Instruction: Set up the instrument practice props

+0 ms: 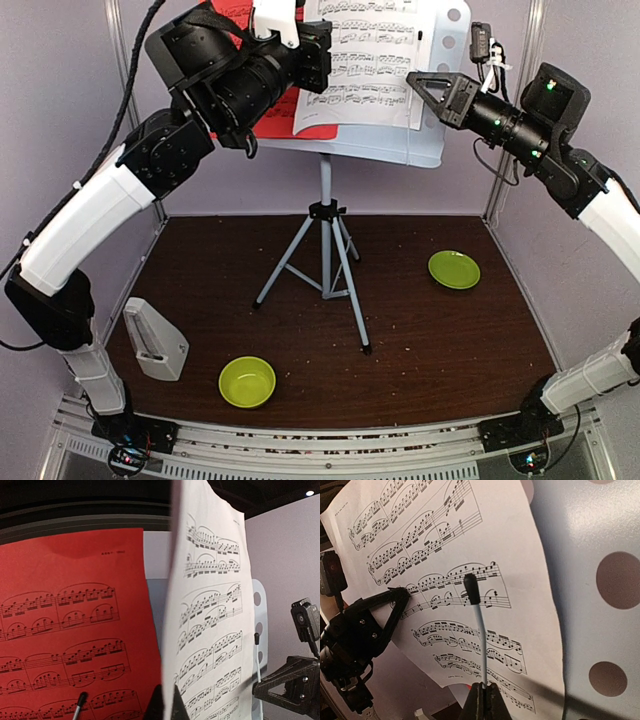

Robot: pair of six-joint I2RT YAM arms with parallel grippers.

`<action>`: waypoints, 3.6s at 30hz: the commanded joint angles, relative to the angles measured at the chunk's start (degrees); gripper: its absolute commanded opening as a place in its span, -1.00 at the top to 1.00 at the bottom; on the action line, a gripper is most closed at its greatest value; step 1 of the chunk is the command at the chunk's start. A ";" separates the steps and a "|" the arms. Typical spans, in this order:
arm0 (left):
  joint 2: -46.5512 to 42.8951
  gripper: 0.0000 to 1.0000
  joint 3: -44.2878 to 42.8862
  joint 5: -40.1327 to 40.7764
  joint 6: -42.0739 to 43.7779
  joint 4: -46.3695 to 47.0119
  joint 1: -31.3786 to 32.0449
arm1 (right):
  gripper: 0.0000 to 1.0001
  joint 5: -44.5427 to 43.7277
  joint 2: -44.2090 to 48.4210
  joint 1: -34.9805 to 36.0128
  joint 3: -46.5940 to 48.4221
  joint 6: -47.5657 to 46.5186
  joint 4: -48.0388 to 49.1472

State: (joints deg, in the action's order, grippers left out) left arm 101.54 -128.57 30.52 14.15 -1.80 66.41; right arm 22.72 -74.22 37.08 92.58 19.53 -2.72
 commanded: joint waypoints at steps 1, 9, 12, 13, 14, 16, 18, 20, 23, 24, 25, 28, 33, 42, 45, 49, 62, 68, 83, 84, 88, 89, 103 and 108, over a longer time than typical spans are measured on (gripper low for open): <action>1.90 1.00 -3.10 -5.42 2.46 0.82 -0.36 | 1.00 1.34 2.47 0.86 -0.38 -2.60 1.66; 3.09 1.00 -3.35 -10.27 -0.13 0.16 -1.06 | 1.00 1.54 3.74 0.91 -1.82 -3.70 2.02; 3.44 1.00 -3.49 -10.79 -2.41 -0.44 -1.32 | 1.00 1.43 4.11 0.89 -2.24 -3.94 2.14; 3.49 1.00 -3.52 -10.75 -3.48 -0.71 -1.43 | 1.00 1.45 4.28 0.85 -2.37 -4.02 2.33; 3.57 1.00 -3.46 -10.70 -4.82 -0.94 -1.61 | 1.00 1.37 4.38 0.89 -2.52 -4.06 2.50; 3.58 1.00 -3.23 -10.65 -6.78 -1.25 -1.80 | 1.00 1.60 4.51 0.89 -2.65 -4.20 2.47; 3.62 1.00 -3.03 -11.25 -7.88 -1.04 -1.89 | 1.00 1.73 4.69 0.89 -2.89 -4.32 2.68; 3.94 1.00 -3.07 -11.59 -8.70 -0.88 -1.90 | 1.00 2.00 4.98 0.90 -3.28 -4.40 3.07; 4.26 1.00 -3.22 -12.87 -9.84 -1.00 -2.23 | 1.00 2.18 5.58 0.93 -4.50 -4.73 4.08; 4.36 1.00 -3.21 -13.08 -10.00 -1.07 -2.31 | 1.00 2.16 5.65 0.89 -4.77 -4.82 4.19; 4.45 1.00 -3.26 -13.34 -10.13 -1.22 -2.46 | 1.00 2.26 5.74 0.89 -4.97 -4.93 4.29; 4.60 1.00 -3.19 -14.61 -10.08 -1.82 -3.05 | 1.00 2.69 6.08 0.89 -5.70 -5.03 4.87; 4.94 1.00 -3.27 -15.79 -9.99 -2.13 -4.02 | 1.00 3.34 6.28 0.87 -6.60 -4.94 5.67; 6.50 1.00 -4.84 -20.57 -11.92 -1.22 -4.54 | 1.00 4.15 6.02 0.89 -6.84 -5.08 6.21; 7.37 1.00 -5.87 -21.71 -12.39 -1.75 -4.62 | 1.00 4.35 5.84 0.91 -6.79 -5.18 6.32; 7.87 1.00 -6.38 -22.16 -12.74 -2.30 -4.84 | 1.00 4.52 5.58 0.93 -6.79 -5.20 6.57; 7.38 0.61 -6.65 -21.52 -11.65 -2.73 -5.22 | 1.00 3.76 5.64 0.63 -6.79 -5.79 6.19; 5.60 0.35 -4.47 -21.61 -11.77 -0.49 -5.15 | 1.00 3.13 5.66 0.62 -7.24 -5.55 5.99; -0.53 -0.63 3.50 -20.51 -10.36 3.88 -4.51 | 0.26 -0.47 6.47 0.54 -7.64 -5.46 4.58; -0.84 -0.64 3.97 -20.79 -9.99 4.13 -4.34 | 0.23 -0.48 6.57 0.54 -7.66 -5.53 4.45; -1.81 -0.86 5.29 -20.48 -9.04 3.17 -4.02 | 0.08 -0.65 7.21 0.54 -7.87 -6.13 4.01; -2.26 -0.90 5.99 -19.96 -9.02 2.96 -4.01 | 0.05 -0.73 7.35 0.54 -7.69 -6.37 3.84; -11.40 -0.96 17.43 -16.19 -9.36 -1.76 -4.10 | -0.72 0.13 9.79 0.54 -5.32 -8.98 0.97; -16.62 -0.96 24.49 -13.59 -12.78 -2.82 -4.10 | -0.82 2.52 11.22 0.54 -6.06 -9.42 0.65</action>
State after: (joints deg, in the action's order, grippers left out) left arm 89.17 -108.27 14.02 4.29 -4.60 62.19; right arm 22.90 -64.97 37.54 85.78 10.66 -1.85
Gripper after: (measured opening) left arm 0.977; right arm 0.897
